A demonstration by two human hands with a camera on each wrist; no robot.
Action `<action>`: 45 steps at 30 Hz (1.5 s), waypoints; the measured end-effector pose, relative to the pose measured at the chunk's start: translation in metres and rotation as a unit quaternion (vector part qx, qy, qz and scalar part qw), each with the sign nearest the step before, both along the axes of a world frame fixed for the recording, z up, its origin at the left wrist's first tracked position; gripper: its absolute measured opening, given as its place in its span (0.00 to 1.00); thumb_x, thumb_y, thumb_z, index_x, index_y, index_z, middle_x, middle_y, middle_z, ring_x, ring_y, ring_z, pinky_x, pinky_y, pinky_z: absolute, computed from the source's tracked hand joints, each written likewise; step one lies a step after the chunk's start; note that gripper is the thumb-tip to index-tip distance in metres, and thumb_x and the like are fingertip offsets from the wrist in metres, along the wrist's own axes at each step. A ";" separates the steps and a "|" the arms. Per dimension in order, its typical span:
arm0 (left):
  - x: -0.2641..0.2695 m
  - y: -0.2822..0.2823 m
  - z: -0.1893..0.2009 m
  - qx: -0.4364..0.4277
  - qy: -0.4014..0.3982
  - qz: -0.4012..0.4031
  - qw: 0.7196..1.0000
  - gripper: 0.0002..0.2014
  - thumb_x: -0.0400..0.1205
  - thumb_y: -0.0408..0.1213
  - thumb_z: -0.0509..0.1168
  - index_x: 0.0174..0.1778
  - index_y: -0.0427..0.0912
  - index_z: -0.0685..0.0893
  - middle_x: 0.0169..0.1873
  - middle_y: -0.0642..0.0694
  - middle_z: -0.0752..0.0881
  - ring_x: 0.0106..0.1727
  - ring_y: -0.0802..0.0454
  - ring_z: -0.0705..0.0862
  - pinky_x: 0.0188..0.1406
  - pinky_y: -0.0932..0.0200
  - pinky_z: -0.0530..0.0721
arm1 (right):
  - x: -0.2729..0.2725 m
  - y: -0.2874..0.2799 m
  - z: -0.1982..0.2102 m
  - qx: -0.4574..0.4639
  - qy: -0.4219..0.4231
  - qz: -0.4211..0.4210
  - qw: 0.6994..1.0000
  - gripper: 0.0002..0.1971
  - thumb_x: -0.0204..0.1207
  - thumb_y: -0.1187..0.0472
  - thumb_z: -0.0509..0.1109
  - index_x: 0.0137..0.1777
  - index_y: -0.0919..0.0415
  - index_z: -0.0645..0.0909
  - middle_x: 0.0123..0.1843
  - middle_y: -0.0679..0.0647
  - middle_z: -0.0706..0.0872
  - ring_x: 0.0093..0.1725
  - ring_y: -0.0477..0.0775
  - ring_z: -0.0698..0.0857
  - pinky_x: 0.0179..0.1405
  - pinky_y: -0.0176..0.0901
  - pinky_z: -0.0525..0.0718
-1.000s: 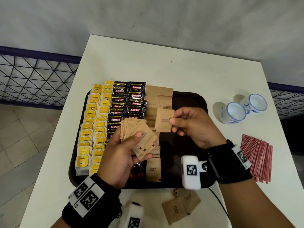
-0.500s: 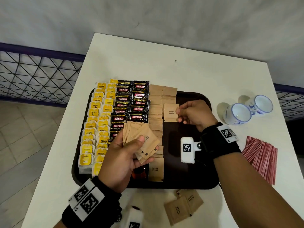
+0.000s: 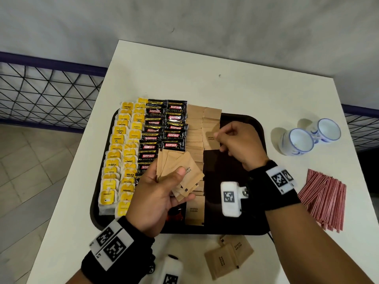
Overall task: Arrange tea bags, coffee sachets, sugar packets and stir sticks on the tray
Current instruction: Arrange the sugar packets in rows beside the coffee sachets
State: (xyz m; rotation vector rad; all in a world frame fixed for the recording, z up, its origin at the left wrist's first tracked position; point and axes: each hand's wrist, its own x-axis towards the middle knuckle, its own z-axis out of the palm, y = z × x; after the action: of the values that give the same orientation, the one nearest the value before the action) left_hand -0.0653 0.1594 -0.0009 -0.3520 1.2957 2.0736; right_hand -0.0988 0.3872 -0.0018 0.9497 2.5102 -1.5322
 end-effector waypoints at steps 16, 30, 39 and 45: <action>0.000 0.001 0.004 0.011 -0.004 -0.015 1.000 0.21 0.73 0.33 0.69 0.64 0.44 0.85 0.55 0.36 0.92 0.49 0.35 0.93 0.40 0.41 0.92 | 0.053 -0.015 0.021 -0.208 0.003 0.047 0.977 0.02 0.76 0.72 0.75 0.45 0.67 0.85 0.34 0.59 0.90 0.30 0.54 0.88 0.22 0.38 0.79; 0.004 -0.012 -0.002 -0.003 -0.009 -0.012 1.000 0.23 0.74 0.33 0.69 0.67 0.45 0.82 0.57 0.34 0.91 0.54 0.32 0.92 0.42 0.39 0.92 | 0.006 0.016 -0.011 -0.039 -0.085 -0.009 0.996 0.05 0.74 0.66 0.78 0.38 0.63 0.85 0.30 0.58 0.88 0.23 0.48 0.83 0.19 0.35 0.74; 0.007 -0.010 -0.003 -0.003 -0.008 -0.011 1.000 0.20 0.73 0.32 0.70 0.62 0.45 0.85 0.53 0.38 0.93 0.51 0.35 0.93 0.38 0.40 0.93 | 0.004 0.005 -0.023 -0.029 -0.069 -0.040 0.996 0.05 0.74 0.65 0.77 0.40 0.64 0.83 0.28 0.57 0.88 0.28 0.56 0.90 0.28 0.43 0.83; 0.005 -0.008 -0.002 -0.014 0.002 -0.016 1.000 0.19 0.74 0.33 0.70 0.62 0.47 0.85 0.55 0.38 0.92 0.53 0.33 0.92 0.38 0.43 0.93 | 0.017 -0.002 -0.005 0.027 -0.010 0.030 0.999 0.04 0.74 0.60 0.78 0.44 0.54 0.86 0.38 0.51 0.90 0.30 0.47 0.88 0.28 0.34 0.78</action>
State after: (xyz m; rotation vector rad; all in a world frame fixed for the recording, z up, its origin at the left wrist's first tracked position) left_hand -0.0607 0.1515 -0.0033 -0.3371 1.3262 2.0312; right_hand -0.0822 0.3854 -0.0065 0.8834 2.5542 -1.4380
